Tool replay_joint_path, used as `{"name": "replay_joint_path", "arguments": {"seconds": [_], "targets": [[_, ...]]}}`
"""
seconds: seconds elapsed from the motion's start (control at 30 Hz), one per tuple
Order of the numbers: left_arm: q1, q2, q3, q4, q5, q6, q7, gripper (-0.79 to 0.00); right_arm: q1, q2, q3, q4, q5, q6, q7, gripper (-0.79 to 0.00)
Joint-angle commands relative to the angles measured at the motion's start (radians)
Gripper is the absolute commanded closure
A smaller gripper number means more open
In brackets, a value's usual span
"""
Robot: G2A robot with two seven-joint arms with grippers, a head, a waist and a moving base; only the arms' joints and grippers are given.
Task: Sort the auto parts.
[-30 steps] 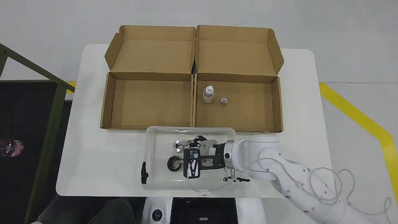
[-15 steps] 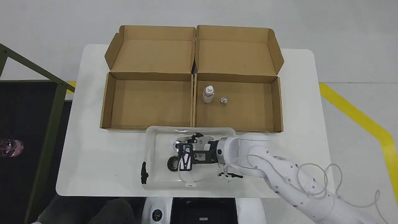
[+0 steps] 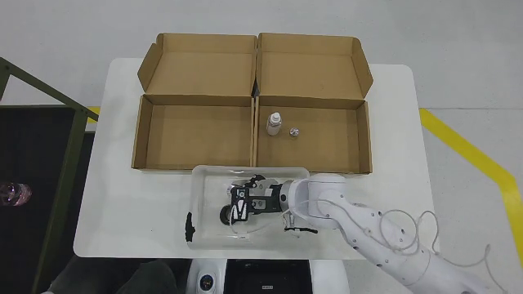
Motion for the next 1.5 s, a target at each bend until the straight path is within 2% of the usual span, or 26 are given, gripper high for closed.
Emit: {"name": "replay_joint_path", "arguments": {"seconds": [0.0, 0.7, 0.77, 0.83, 0.9, 1.2, 1.47], "targets": [[0.0, 0.0, 0.0, 0.0, 0.0, 0.0, 0.0, -0.785, 0.007, -0.006, -0.006, 0.012, 0.001, 0.003, -0.001, -0.299], [0.0, 0.0, 0.0, 0.0, 0.0, 0.0, 0.0, -0.785, 0.071, -0.07, -0.072, 0.125, 0.007, 0.015, 0.011, -0.308], [0.0, 0.0, 0.0, 0.0, 0.0, 0.0, 0.0, -0.785, 0.073, -0.074, -0.073, 0.132, 0.005, 0.014, 0.011, -0.271], [0.0, 0.0, 0.0, 0.0, 0.0, 0.0, 0.0, -0.785, 0.074, -0.077, -0.073, 0.137, 0.003, 0.012, 0.01, -0.197], [0.0, 0.0, 0.0, 0.0, 0.0, 0.0, 0.0, -0.785, 0.074, -0.079, -0.073, 0.138, 0.002, 0.01, 0.012, -0.012], [0.0, 0.0, 0.0, 0.0, 0.0, 0.0, 0.0, -0.785, 0.048, -0.073, -0.036, 0.07, 0.011, -0.025, -0.015, 0.0], [0.0, 0.0, 0.0, 0.0, 0.0, 0.0, 0.0, -0.785, -0.001, -0.056, 0.02, 0.001, 0.005, -0.053, -0.119, 0.0]]}}
